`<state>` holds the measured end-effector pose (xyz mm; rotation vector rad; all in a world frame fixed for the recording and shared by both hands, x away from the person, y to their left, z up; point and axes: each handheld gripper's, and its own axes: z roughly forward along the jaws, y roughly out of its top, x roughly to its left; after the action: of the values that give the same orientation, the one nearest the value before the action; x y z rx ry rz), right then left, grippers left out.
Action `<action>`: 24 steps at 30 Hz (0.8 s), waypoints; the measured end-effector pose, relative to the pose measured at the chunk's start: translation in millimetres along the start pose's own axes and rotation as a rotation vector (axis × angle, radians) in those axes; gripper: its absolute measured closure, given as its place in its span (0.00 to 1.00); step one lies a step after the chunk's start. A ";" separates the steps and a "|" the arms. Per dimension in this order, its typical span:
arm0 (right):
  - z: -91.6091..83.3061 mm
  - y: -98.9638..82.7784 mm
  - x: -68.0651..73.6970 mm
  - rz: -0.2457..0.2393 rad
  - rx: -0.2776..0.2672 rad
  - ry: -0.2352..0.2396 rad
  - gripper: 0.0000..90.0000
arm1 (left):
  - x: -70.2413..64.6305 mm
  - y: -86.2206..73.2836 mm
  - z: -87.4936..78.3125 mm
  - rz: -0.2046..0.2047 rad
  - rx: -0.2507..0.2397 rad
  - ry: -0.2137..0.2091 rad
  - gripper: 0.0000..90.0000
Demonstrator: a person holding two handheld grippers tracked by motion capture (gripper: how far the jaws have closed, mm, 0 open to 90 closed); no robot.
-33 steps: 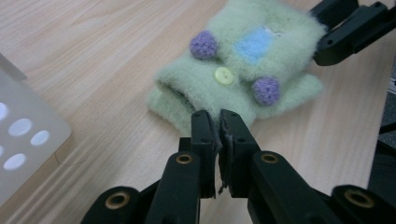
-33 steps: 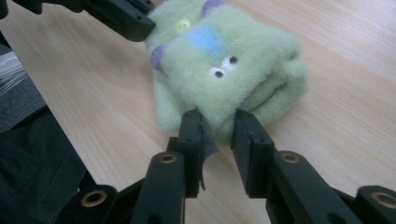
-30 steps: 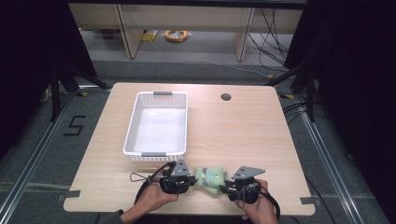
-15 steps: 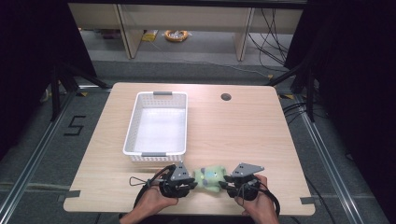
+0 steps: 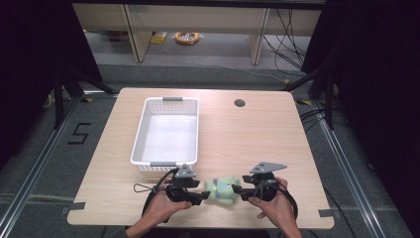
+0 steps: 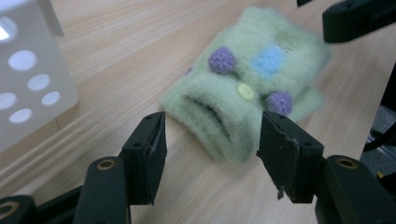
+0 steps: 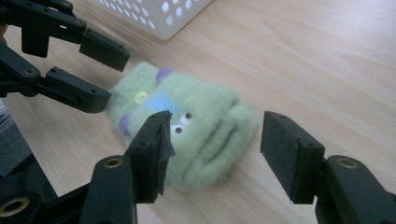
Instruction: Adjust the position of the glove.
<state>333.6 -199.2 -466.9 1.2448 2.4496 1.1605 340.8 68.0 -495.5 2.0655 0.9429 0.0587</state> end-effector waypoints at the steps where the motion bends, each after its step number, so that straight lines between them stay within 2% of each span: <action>1: 3.1 0.9 -0.4 0.005 0.026 0.003 0.49 | -0.4 0.7 1.8 -0.008 -0.001 0.000 0.45; 5: 18.1 2.9 -4.3 0.031 0.059 0.019 0.50 | -0.4 5.4 7.8 -0.030 0.004 0.000 0.43; 6: 19.3 4.3 -6.0 0.034 0.104 0.022 0.50 | 2.3 6.6 8.6 -0.011 0.037 -0.005 0.43; 7: 23.5 3.6 -6.6 0.055 0.106 0.015 0.50 | 1.1 6.3 12.5 -0.056 0.024 -0.006 0.44; 8: 25.8 3.4 -8.5 0.047 0.116 0.029 0.50 | 1.8 5.8 14.7 -0.063 0.026 -0.006 0.44; 9: 29.5 1.8 -9.1 0.075 0.108 0.040 0.50 | 4.0 5.4 14.6 -0.051 0.047 -0.012 0.44; 10: 30.2 1.1 -11.7 0.073 0.115 0.045 0.50 | 3.8 5.0 16.3 -0.078 0.039 -0.019 0.44; 12: 31.9 -1.5 -12.6 0.101 0.124 0.063 0.50 | 4.3 4.8 16.1 -0.078 0.038 -0.012 0.45; 16: 34.3 -4.1 -14.4 0.107 0.106 0.074 0.50 | 4.4 3.0 19.0 -0.085 0.053 -0.026 0.46; 18: 33.3 -5.2 -16.9 0.110 0.141 0.097 0.51 | 5.2 2.3 19.8 -0.094 0.066 -0.048 0.47; 20: 34.1 -7.9 -17.8 0.121 0.127 0.108 0.51 | 3.8 2.5 20.3 -0.082 0.059 -0.037 0.49; 23: 34.2 -9.7 -17.6 0.137 0.126 0.124 0.53 | 3.4 1.8 21.5 -0.072 0.073 -0.055 0.50; 24: 34.2 -10.8 -17.8 0.127 0.121 0.116 0.53 | 3.3 2.3 21.7 -0.063 0.076 -0.054 0.50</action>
<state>353.8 -196.7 -501.4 1.4240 2.5935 1.1615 352.3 54.6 -508.7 2.0946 0.9900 -0.0667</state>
